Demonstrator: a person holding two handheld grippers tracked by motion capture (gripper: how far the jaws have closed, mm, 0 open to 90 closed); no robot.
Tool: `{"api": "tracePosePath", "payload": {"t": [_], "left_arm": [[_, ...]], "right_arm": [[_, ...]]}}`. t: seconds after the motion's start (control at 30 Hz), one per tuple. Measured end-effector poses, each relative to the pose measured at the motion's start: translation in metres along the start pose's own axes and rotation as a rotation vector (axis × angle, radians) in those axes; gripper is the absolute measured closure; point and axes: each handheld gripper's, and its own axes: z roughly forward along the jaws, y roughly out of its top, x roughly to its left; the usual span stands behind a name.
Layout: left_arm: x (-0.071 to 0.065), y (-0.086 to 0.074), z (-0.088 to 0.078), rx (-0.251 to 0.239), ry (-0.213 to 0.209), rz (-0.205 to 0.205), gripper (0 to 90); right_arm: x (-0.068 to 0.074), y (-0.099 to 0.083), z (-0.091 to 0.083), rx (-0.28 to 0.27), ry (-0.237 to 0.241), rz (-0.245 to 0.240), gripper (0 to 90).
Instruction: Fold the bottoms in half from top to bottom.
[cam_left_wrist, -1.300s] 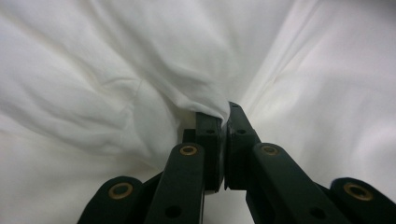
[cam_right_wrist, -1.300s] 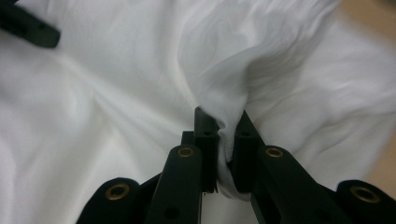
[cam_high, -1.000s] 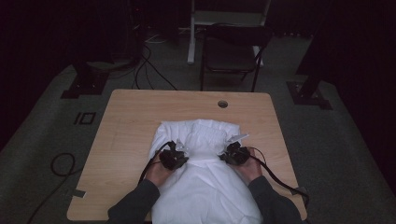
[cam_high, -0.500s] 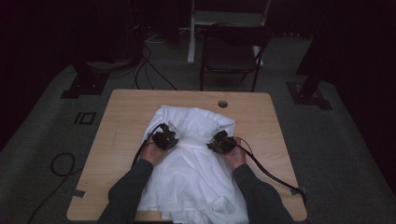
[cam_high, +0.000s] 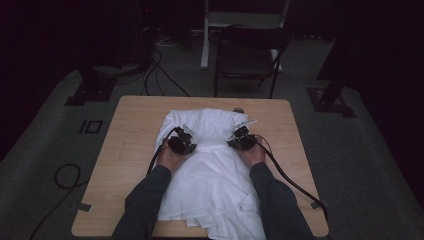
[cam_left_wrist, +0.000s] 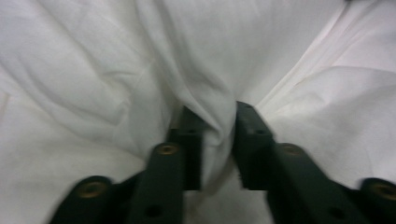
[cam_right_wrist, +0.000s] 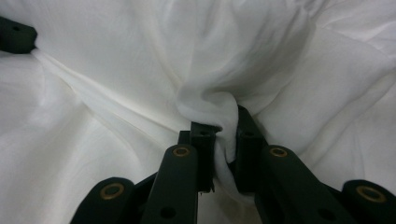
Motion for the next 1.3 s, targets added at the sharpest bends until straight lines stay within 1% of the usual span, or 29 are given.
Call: {"api": "tracePosePath", "payload": {"t": [0.07, 0.1, 0.17, 0.2, 0.23, 0.27, 0.3, 0.33, 0.37, 0.43, 0.47, 0.5, 0.53, 0.57, 0.6, 0.63, 0.67, 0.7, 0.73, 0.77, 0.87, 0.93, 1.03, 1.1, 1.13, 1.2, 1.23, 1.3], "left_arm": [[0.002, 0.002, -0.008, -0.031, -0.001, -0.009, 62.9], [0.004, 0.004, -0.012, -0.047, -0.009, -0.018, 60.4], [0.009, 0.008, -0.020, -0.091, -0.029, -0.045, 56.2], [0.011, 0.010, -0.022, -0.101, -0.039, -0.063, 54.9], [0.014, 0.012, -0.024, -0.109, -0.045, -0.071, 52.6], [0.016, 0.014, -0.024, -0.109, -0.059, -0.079, 50.2], [0.016, 0.014, -0.024, -0.109, -0.059, -0.079, 48.1], [0.016, 0.015, -0.020, -0.117, -0.076, -0.079, 46.5], [0.015, 0.015, -0.017, -0.103, -0.082, -0.070, 45.3], [0.011, 0.013, -0.008, -0.051, -0.069, -0.049, 45.4], [0.008, 0.012, -0.004, -0.029, -0.051, -0.027, 49.4], [0.006, 0.012, -0.002, -0.024, -0.036, -0.006, 59.8], [0.005, 0.013, -0.003, -0.033, -0.034, -0.005, 70.3], [0.005, 0.015, -0.005, -0.052, -0.040, -0.009, 78.3], [0.005, 0.017, -0.010, -0.076, -0.041, -0.015, 82.9], [0.005, 0.020, -0.015, -0.104, -0.042, -0.018, 84.8], [0.004, 0.022, -0.020, -0.124, -0.042, -0.019, 85.6], [0.004, 0.022, -0.020, -0.124, -0.042, -0.019, 86.0], [0.003, 0.026, -0.030, -0.151, -0.039, -0.018, 86.0], [0.002, 0.029, -0.036, -0.171, -0.039, -0.016, 86.2], [-0.003, 0.038, -0.054, -0.230, -0.039, -0.011, 86.4], [-0.009, 0.041, -0.068, -0.272, -0.050, 0.001, 86.4], [-0.019, 0.042, -0.087, -0.312, -0.062, 0.030, 86.4], [-0.026, 0.040, -0.098, -0.331, -0.078, 0.048, 86.4], [-0.029, 0.037, -0.103, -0.337, -0.088, 0.048, 86.4], [-0.038, 0.028, -0.113, -0.352, -0.112, 0.061, 86.3], [-0.040, 0.023, -0.115, -0.351, -0.117, 0.062, 86.3], [-0.046, 0.011, -0.116, -0.335, -0.130, 0.064, 86.3]], "right_arm": [[0.000, 0.000, -0.001, 0.004, -0.001, 0.003, 81.7], [0.000, 0.000, -0.001, 0.003, -0.003, -0.004, 81.6], [0.000, 0.000, -0.001, 0.005, -0.001, -0.008, 81.5], [0.000, 0.000, -0.001, 0.005, -0.001, -0.009, 81.5], [-0.001, 0.000, -0.001, 0.004, 0.001, -0.008, 81.5], [-0.001, 0.000, -0.001, 0.004, 0.005, 0.001, 81.5], [-0.001, 0.000, -0.001, 0.002, 0.011, 0.011, 81.6], [-0.002, 0.000, -0.001, 0.000, 0.016, 0.015, 81.7], [-0.003, 0.000, -0.001, -0.003, 0.023, 0.023, 81.8], [-0.004, 0.000, -0.001, -0.007, 0.026, 0.024, 82.4], [-0.004, 0.000, -0.002, -0.009, 0.027, 0.023, 82.9], [-0.003, 0.000, -0.003, -0.015, 0.025, 0.019, 83.2], [-0.003, 0.001, -0.005, -0.023, 0.023, 0.011, 83.5], [-0.002, 0.002, -0.007, -0.032, 0.021, 0.009, 83.6], [-0.002, 0.003, -0.011, -0.046, 0.020, 0.010, 83.9], [-0.002, 0.004, -0.015, -0.063, 0.020, 0.017, 84.0], [-0.003, 0.006, -0.020, -0.084, 0.017, 0.015, 84.1], [-0.003, 0.006, -0.020, -0.084, 0.017, 0.015, 84.1], [-0.003, 0.007, -0.026, -0.104, 0.018, 0.017, 84.2], [-0.004, 0.011, -0.035, -0.140, 0.024, 0.019, 84.2], [-0.004, 0.017, -0.053, -0.196, 0.022, 0.014, 84.3], [-0.003, 0.019, -0.066, -0.237, 0.017, 0.005, 84.3], [-0.001, 0.021, -0.085, -0.284, 0.021, -0.014, 84.3], [0.003, 0.019, -0.098, -0.305, 0.025, -0.030, 84.3], [0.005, 0.018, -0.104, -0.314, 0.029, -0.041, 84.3], [0.010, 0.013, -0.114, -0.328, 0.037, -0.061, 84.3], [0.014, 0.009, -0.120, -0.333, 0.044, -0.075, 84.3], [0.021, 0.001, -0.126, -0.330, 0.052, -0.096, 84.3]]}}
